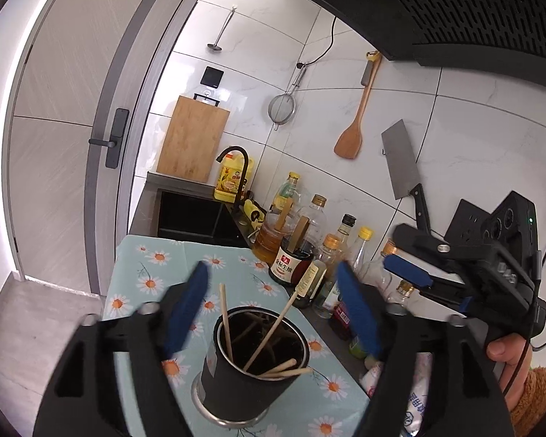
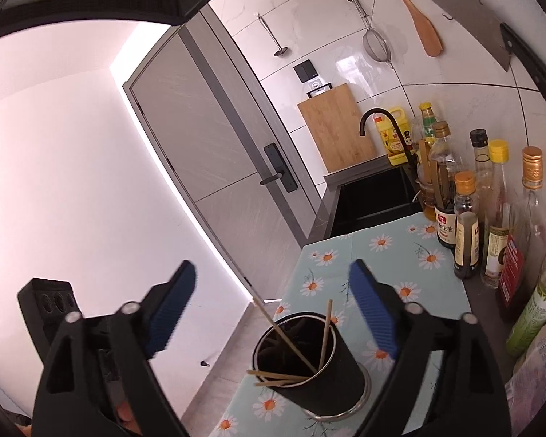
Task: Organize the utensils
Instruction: 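Bring both open tools back down to the remaining sticks, then grasp one wooden stick from the row with the right tool, then grasp a wooden stick with the left tool while the right tool holds its stick, then lift both sticks over the black holder and open both tools to drop them, then move both open tools back down to the remaining sticks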
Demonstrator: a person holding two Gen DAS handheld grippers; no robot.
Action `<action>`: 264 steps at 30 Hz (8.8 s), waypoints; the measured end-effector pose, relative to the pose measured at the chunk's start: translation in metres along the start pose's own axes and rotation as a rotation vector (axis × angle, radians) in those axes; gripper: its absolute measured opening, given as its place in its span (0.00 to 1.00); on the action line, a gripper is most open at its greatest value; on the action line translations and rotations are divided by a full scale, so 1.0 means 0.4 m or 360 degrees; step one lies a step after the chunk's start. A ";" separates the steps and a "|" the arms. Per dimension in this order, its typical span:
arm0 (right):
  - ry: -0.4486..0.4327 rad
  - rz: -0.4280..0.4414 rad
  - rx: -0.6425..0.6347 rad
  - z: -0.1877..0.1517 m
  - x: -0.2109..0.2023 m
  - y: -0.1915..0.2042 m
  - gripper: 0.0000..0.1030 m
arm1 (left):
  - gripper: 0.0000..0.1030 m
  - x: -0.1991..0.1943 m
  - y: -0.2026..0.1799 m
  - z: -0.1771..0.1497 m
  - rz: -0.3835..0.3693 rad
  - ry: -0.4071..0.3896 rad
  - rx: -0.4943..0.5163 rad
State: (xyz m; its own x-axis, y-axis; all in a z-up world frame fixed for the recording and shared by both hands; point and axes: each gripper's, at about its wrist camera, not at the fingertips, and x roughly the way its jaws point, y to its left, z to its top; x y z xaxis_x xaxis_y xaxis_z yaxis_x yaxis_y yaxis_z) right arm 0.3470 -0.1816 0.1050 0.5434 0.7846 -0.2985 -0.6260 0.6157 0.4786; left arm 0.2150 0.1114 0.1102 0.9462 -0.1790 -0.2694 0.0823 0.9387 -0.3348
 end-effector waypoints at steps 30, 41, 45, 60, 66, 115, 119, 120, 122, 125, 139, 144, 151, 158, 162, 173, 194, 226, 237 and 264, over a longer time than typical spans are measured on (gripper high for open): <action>0.1040 -0.0198 0.0007 -0.342 0.014 0.016 0.84 | 0.94 -0.141 0.035 -0.262 0.0025 0.0845 -0.0082; 0.1426 -0.0297 0.0085 -0.459 0.097 -0.040 0.50 | 0.92 -0.067 0.046 -0.388 0.0086 0.1217 -0.0088; 0.1541 -0.0275 0.0143 -0.489 0.131 -0.064 0.41 | 0.92 -0.055 0.057 -0.429 0.0098 0.1309 -0.0120; 0.1775 -0.0412 0.0033 -0.563 0.192 -0.096 0.13 | 0.92 -0.042 0.071 -0.489 0.0096 0.1407 -0.0180; 0.1800 -0.0452 -0.0010 -0.571 0.193 -0.091 0.08 | 0.92 -0.042 0.082 -0.494 0.0105 0.1411 -0.0194; 0.1684 -0.0369 0.0290 -0.472 0.109 -0.156 0.05 | 0.44 0.165 0.018 -0.557 0.0556 0.1784 -0.0482; 0.1668 -0.0341 0.0284 -0.480 0.084 -0.146 0.05 | 0.39 0.185 -0.009 -0.560 0.0638 0.1791 -0.0402; 0.1652 -0.0347 0.0273 -0.478 0.076 -0.148 0.05 | 0.39 0.189 -0.015 -0.562 0.0658 0.1790 -0.0390; 0.1652 -0.0319 0.0297 -0.478 0.063 -0.154 0.05 | 0.37 0.200 -0.033 -0.565 0.0702 0.1788 -0.0362; 0.1644 -0.0317 0.0286 -0.479 0.055 -0.158 0.05 | 0.35 0.210 -0.052 -0.568 0.0740 0.1783 -0.0333; 0.1620 -0.0219 0.0286 -0.446 0.029 -0.156 0.05 | 0.27 0.243 -0.113 -0.576 0.0836 0.1760 -0.0361; 0.1622 -0.0216 0.0276 -0.444 0.029 -0.156 0.05 | 0.25 0.229 -0.106 -0.584 0.0873 0.1766 -0.0332; 0.1631 -0.0211 0.0262 -0.451 0.037 -0.144 0.05 | 0.09 0.228 -0.117 -0.585 0.0928 0.1748 -0.0322; 0.1639 -0.0233 0.0270 -0.469 0.053 -0.144 0.05 | 0.04 0.212 -0.098 -0.583 0.0849 0.1722 -0.0366; 0.1648 -0.0252 0.0284 -0.483 0.058 -0.148 0.05 | 0.04 0.194 -0.076 -0.577 0.0790 0.1705 -0.0429; 0.1526 -0.0223 0.0399 -0.468 0.046 -0.151 0.05 | 0.04 0.088 -0.010 -0.467 0.0507 0.1479 -0.0456; 0.0843 0.0021 0.0221 -0.263 0.017 0.035 0.06 | 0.04 -0.050 -0.012 -0.171 -0.0032 0.0753 -0.0283; -0.0006 -0.0033 -0.0049 0.055 0.095 -0.001 0.06 | 0.04 0.051 0.002 0.081 -0.0030 -0.0279 0.0018; 0.0004 -0.0077 -0.0085 0.015 0.129 -0.017 0.08 | 0.05 0.109 0.041 0.028 0.0047 -0.0265 -0.0050; 0.0010 -0.0074 -0.0007 0.009 -0.032 0.045 0.72 | 0.73 -0.067 0.009 0.050 0.0058 -0.0176 -0.0035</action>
State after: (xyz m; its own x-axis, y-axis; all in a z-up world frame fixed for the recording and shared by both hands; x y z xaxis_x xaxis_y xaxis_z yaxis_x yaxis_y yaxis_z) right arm 0.3308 -0.1809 0.1204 0.5683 0.7556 -0.3257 -0.6025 0.6517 0.4607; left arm 0.1963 0.1253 0.1342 0.9773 -0.1103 -0.1809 0.0417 0.9371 -0.3465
